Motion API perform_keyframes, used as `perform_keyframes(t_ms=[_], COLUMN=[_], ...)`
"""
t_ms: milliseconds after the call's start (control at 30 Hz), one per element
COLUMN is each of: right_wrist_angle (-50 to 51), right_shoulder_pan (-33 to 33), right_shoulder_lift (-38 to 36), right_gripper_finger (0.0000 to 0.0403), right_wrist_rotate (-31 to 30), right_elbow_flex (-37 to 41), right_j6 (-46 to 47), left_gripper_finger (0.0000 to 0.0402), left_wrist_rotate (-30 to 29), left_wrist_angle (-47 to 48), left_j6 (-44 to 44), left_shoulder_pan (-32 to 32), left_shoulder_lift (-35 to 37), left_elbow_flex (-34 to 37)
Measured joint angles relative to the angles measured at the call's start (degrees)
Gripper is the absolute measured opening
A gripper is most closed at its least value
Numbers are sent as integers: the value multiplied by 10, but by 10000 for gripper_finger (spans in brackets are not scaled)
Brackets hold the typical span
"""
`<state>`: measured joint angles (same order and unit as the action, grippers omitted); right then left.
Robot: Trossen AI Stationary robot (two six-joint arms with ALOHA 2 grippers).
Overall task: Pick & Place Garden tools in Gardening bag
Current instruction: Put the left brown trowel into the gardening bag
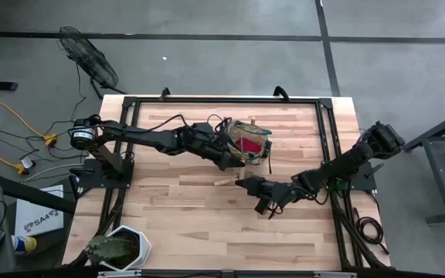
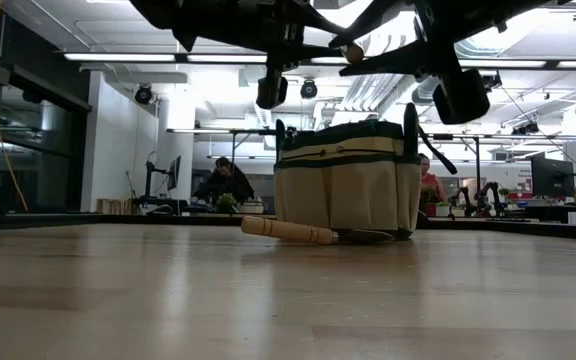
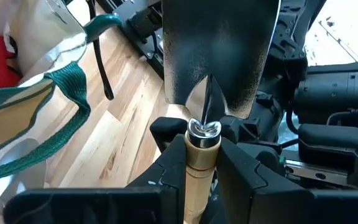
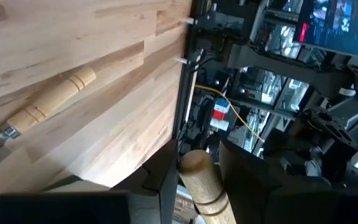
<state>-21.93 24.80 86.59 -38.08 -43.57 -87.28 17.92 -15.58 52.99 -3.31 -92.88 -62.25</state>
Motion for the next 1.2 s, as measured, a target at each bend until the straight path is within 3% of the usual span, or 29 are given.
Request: perform_keyframes(t_ms=[867, 1200], right_wrist_angle=[-9, -14], right_shoulder_pan=[0, -2], right_shoulder_lift=[1, -1], right_gripper_finger=[107, 138], right_wrist_rotate=[-3, -46], right_elbow_flex=[0, 0], right_j6=[-15, -66], left_gripper_finger=[55, 55], left_wrist_rotate=[25, 32], left_wrist_angle=[18, 32], left_j6=[16, 17], left_shoulder_pan=[11, 20], left_shoulder_lift=[0, -2], left_elbow_flex=[0, 3])
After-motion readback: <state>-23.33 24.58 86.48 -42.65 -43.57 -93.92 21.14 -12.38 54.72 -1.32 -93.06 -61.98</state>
